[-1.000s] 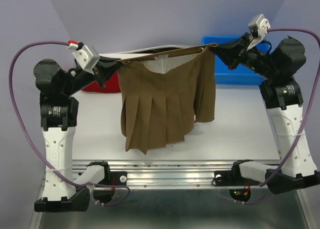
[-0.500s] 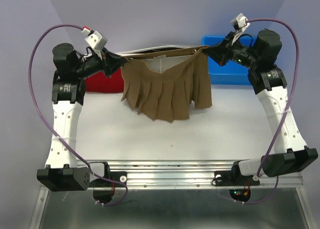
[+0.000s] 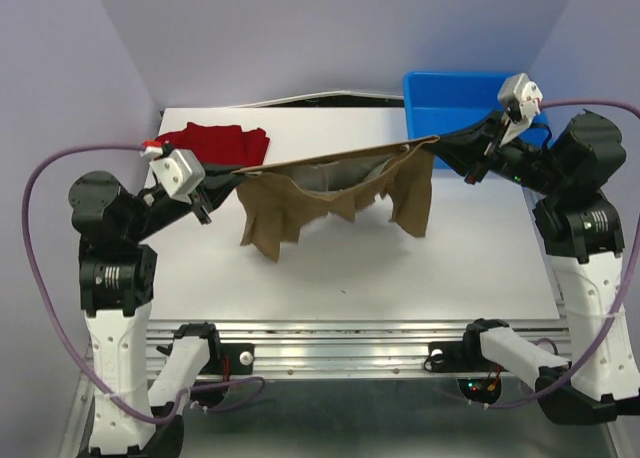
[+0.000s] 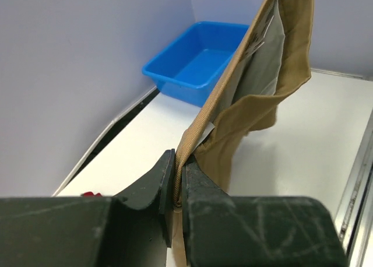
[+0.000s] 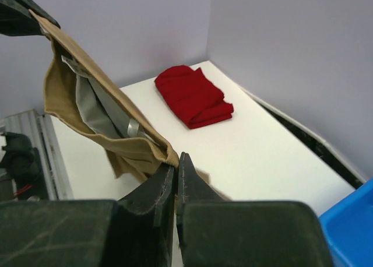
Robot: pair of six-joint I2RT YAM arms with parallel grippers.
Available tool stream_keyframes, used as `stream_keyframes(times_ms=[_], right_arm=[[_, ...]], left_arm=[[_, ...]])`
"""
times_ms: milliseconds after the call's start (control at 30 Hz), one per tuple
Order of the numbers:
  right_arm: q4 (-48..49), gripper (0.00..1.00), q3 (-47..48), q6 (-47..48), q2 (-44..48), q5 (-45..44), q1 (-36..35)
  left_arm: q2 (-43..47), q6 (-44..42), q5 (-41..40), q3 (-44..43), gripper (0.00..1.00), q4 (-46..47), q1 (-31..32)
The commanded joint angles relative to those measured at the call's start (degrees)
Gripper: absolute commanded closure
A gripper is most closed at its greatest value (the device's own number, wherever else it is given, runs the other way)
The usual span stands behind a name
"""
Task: Fold and stack the skirts
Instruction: Flatten the skirt out
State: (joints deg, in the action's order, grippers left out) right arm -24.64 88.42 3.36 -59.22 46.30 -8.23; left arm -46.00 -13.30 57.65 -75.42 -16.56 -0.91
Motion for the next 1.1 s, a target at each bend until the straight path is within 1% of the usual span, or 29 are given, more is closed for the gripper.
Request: stream_keyframes(times_ms=[0,100,200,267,333,367,400,433,467,500,533,567,600,633,667,700,733,767,800,833,867,967,1000,1033,1067], right_arm=[[-4.5,0.99,-0.7,3.9,4.6,-8.7,4.8],[-7.1,0.99,0.3,4.0,5.6,-9.7,4.8],[-7.2,0.99,-1.7,5.6,3.7,-12.1,4.8],[-6.0,0.99,-6.4,6.2,1.8,-14.6,4.8],[-2.7,0.99,-10.4,6.1,-2.1,-16.5,4.8],[-1.6,0.99,-14.0,6.1,-3.9,-16.6,4.8],[0.8,0.99,-15.6,5.9,-5.7,-16.6,4.8],[2.2,0.99,-17.0,5.6,-9.8,-16.3,4.8],[4.9,0.99,-19.1,4.6,-12.1,-16.2,4.8],[6.3,0.99,-19.9,3.8,-14.6,-16.3,4.8],[7.7,0.99,-20.3,3.3,-17.0,-17.2,4.8],[9.6,0.99,-20.0,2.8,-22.3,-17.9,4.8],[10.3,0.97,-19.3,2.2,-25.1,-18.8,4.8],[10.9,0.72,-18.1,1.9,-30.3,-22.0,4.8],[10.4,0.6,-16.5,2.3,-32.9,-23.4,4.8],[9.9,0.49,-12.6,2.1,-35.0,-24.9,4.8],[9.6,0.39,-10.9,2.1,-36.7,-28.0,4.8],[9.5,0.29,-9.5,2.4,-37.8,-29.2,4.8],[9.1,0.28,-8.2,3.0,-39.1,-29.7,4.8],[8.8,0.28,-6.0,3.3,-39.5,-30.3,4.8],[8.0,0.27,-5.2,4.3,-39.5,-30.0,4.8],[5.1,0.3,-3.2,7.0,-39.7,-27.1,4.8],[3.9,0.35,-3.1,7.9,-39.7,-25.7,4.8],[2.9,0.44,-3.0,8.3,-40.2,-23.2,4.8],[2.2,0.48,-3.6,8.9,-40.4,-22.6,4.8]], left_arm=[[5.8,-5.2,-7.6,-0.3,1.0,-5.3,-3.4],[5.9,-3.0,-7.3,-2.5,1.0,-8.2,-3.4],[3.9,-2.0,-8.1,-2.7,1.0,-10.0,-3.5],[0.8,-2.1,-9.2,-0.4,1.0,-10.9,-3.5],[-3.0,-3.0,-9.0,1.9,0.97,-10.7,-3.4],[-4.1,-2.9,-9.0,5.2,0.97,-9.7,-3.2],[-5.3,-2.3,-10.2,7.0,0.96,-6.2,-3.0],[-7.9,-1.0,-11.1,9.0,0.96,-3.8,-2.7],[-9.4,-0.3,-13.0,12.5,0.96,1.1,-1.6],[-11.5,0.5,-14.0,13.8,0.96,1.2,-0.9],[-16.4,1.3,-15.3,14.9,0.95,6.1,-0.1],[-22.5,2.7,-17.5,15.5,0.91,10.4,1.4],[-22.6,3.6,-18.7,14.9,0.86,12.1,2.8],[-29.5,4.7,-19.1,13.8,0.58,13.5,3.1],[-32.9,5.3,-19.8,9.5,0.48,13.7,3.3],[-36.3,5.8,-20.6,6.9,0.43,13.7,3.3],[-42.2,6.2,-21.8,3.7,0.41,13.0,3.3],[-44.3,6.2,-22.8,-2.2,0.35,12.3,3.2],[-46.3,5.9,-24.9,-4.9,0.34,11.2,3.2],[-48.6,5.5,-25.4,-7.4,0.33,9.2,3.0],[-49.3,4.9,-27.1,-10.9,0.31,7.8,3.0],[-48.5,2.9,-28.8,-11.6,0.31,4.4,3.1],[-47.6,2.1,-29.0,-10.8,0.31,3.6,3.2],[-45.7,0.8,-29.2,-9.5,0.31,2.2,3.5],[-44.7,0.1,-29.3,-6.2,0.32,1.6,3.6]])
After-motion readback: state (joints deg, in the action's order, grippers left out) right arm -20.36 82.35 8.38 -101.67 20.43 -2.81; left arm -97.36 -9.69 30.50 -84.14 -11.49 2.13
